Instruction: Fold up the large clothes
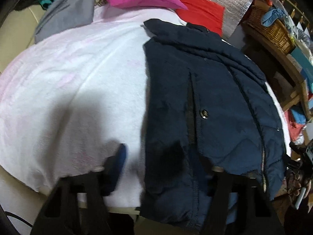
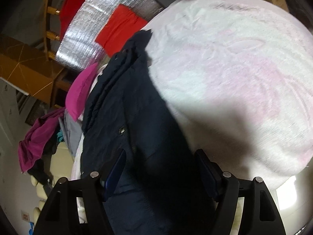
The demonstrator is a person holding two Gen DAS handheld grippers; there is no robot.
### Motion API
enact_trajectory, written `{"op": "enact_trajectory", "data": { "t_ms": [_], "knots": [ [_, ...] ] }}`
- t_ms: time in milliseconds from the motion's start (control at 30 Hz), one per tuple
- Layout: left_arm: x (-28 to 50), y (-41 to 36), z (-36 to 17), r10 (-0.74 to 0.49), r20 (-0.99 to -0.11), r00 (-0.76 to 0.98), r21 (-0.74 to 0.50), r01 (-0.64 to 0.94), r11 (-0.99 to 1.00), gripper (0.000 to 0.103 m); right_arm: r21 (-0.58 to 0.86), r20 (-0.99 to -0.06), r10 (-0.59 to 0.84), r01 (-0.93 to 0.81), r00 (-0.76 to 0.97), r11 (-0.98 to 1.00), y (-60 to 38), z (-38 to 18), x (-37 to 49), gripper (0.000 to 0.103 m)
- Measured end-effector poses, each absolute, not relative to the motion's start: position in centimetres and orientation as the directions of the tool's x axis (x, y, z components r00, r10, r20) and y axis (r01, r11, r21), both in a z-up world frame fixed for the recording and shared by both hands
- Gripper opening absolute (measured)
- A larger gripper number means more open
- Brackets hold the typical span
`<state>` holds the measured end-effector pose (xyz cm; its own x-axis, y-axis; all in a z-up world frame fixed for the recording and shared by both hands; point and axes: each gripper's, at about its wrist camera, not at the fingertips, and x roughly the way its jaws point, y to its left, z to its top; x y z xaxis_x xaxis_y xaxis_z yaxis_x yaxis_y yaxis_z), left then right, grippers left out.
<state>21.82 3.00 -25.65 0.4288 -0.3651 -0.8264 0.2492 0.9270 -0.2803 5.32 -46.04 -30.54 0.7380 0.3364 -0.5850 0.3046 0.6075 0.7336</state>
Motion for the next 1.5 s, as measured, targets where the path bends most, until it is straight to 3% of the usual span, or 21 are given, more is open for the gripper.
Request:
{"op": "enact_trajectory", "data": {
  "t_ms": [67, 200, 300, 433, 467, 533, 567, 733, 800, 867, 900, 933, 967, 1000, 1100, 1133, 1200, 1267, 1300, 1367, 1500],
  "knots": [
    [21.8, 3.0, -26.1, -0.390, -0.829, 0.401, -0.308, 0.254, 0.917, 0.045, 0.755, -0.554, 0.384, 0.252, 0.739, 0.605, -45.5, -30.1, 5.3, 0.062],
    [21.7, 3.0, -26.5, -0.390, -0.838, 0.383, -0.313, 0.248, 0.917, 0.046, 0.720, -0.593, 0.346, 0.286, 0.727, 0.633, -45.8, -29.9, 5.1, 0.061],
    [21.7, 3.4, -27.0, -0.357, -0.859, 0.367, -0.301, 0.202, 0.932, 0.068, 0.713, -0.620, 0.321, 0.343, 0.716, 0.611, -46.6, -31.0, 4.6, 0.061],
    [21.6, 3.7, -27.0, -0.388, -0.846, 0.366, -0.337, 0.196, 0.921, 0.068, 0.729, -0.620, 0.374, 0.330, 0.690, 0.600, -45.8, -32.0, 4.6, 0.061],
    [21.3, 3.4, -27.1, -0.401, -0.843, 0.359, -0.343, 0.216, 0.914, 0.066, 0.731, -0.609, 0.389, 0.300, 0.691, 0.613, -45.3, -31.7, 4.6, 0.055],
    [21.0, 2.7, -27.2, -0.452, -0.831, 0.323, -0.379, 0.265, 0.887, 0.051, 0.717, -0.603, 0.400, 0.250, 0.690, 0.650, -44.4, -30.6, 4.7, 0.044],
    [20.8, 2.3, -27.3, -0.452, -0.832, 0.321, -0.372, 0.282, 0.884, 0.047, 0.702, -0.608, 0.391, 0.237, 0.691, 0.672, -44.1, -30.1, 4.7, 0.043],
    [20.7, 2.9, -27.4, -0.452, -0.834, 0.316, -0.385, 0.253, 0.888, 0.047, 0.651, -0.676, 0.344, 0.310, 0.652, 0.692, -44.5, -31.0, 5.0, 0.044],
    [21.0, 2.5, -27.6, -0.446, -0.842, 0.303, -0.372, 0.271, 0.888, 0.058, 0.665, -0.681, 0.367, 0.326, 0.634, 0.672, -44.4, -31.9, 5.2, 0.053],
    [20.5, 1.6, -27.5, -0.426, -0.850, 0.309, -0.331, 0.313, 0.890, 0.057, 0.646, -0.681, 0.364, 0.288, 0.635, 0.707, -43.6, -31.4, 5.5, 0.052],
    [20.3, 1.3, -27.5, -0.432, -0.848, 0.308, -0.332, 0.328, 0.885, 0.054, 0.636, -0.680, 0.364, 0.265, 0.636, 0.725, -43.1, -31.0, 5.6, 0.048],
    [20.2, 1.3, -27.4, -0.448, -0.839, 0.308, -0.345, 0.334, 0.877, 0.046, 0.624, -0.678, 0.359, 0.243, 0.641, 0.743, -42.7, -30.5, 5.7, 0.031],
    [20.2, 1.5, -27.2, -0.464, -0.829, 0.311, -0.363, 0.331, 0.871, 0.032, 0.618, -0.668, 0.351, 0.225, 0.657, 0.754, -42.6, -29.9, 5.5, 0.023],
    [20.3, 2.0, -27.1, -0.483, -0.817, 0.315, -0.389, 0.319, 0.864, 0.024, 0.624, -0.650, 0.352, 0.209, 0.673, 0.753, -42.7, -29.4, 5.3, 0.020],
    [20.7, 2.6, -27.4, -0.487, -0.817, 0.310, -0.407, 0.289, 0.867, 0.023, 0.619, -0.656, 0.349, 0.213, 0.669, 0.756, -43.2, -29.2, 5.4, 0.019],
    [20.7, 2.6, -27.5, -0.479, -0.823, 0.306, -0.398, 0.290, 0.870, 0.024, 0.607, -0.685, 0.345, 0.240, 0.642, 0.758, -43.3, -29.8, 5.7, 0.023],
    [20.5, 2.0, -27.6, -0.476, -0.832, 0.287, -0.390, 0.309, 0.868, 0.039, 0.602, -0.722, 0.357, 0.285, 0.593, 0.746, -43.3, -31.3, 6.5, 0.033],
    [20.3, 1.3, -27.2, -0.467, -0.833, 0.297, -0.363, 0.344, 0.866, 0.039, 0.611, -0.712, 0.364, 0.275, 0.601, 0.742, -42.9, -31.4, 6.7, 0.041],
    [20.1, 1.1, -27.1, -0.468, -0.830, 0.304, -0.355, 0.358, 0.864, 0.029, 0.597, -0.712, 0.355, 0.255, 0.606, 0.761, -42.4, -31.1, 6.7, 0.040],
    [20.1, 1.3, -26.7, -0.491, -0.813, 0.313, -0.376, 0.361, 0.853, 0.019, 0.581, -0.688, 0.342, 0.203, 0.640, 0.788, -41.7, -29.7, 6.3, 0.019],
    [20.3, 1.5, -25.7, -0.520, -0.785, 0.336, -0.399, 0.369, 0.840, 0.015, 0.624, -0.616, 0.356, 0.158, 0.703, 0.766, -42.2, -27.8, 5.9, 0.017]
  ]
}}
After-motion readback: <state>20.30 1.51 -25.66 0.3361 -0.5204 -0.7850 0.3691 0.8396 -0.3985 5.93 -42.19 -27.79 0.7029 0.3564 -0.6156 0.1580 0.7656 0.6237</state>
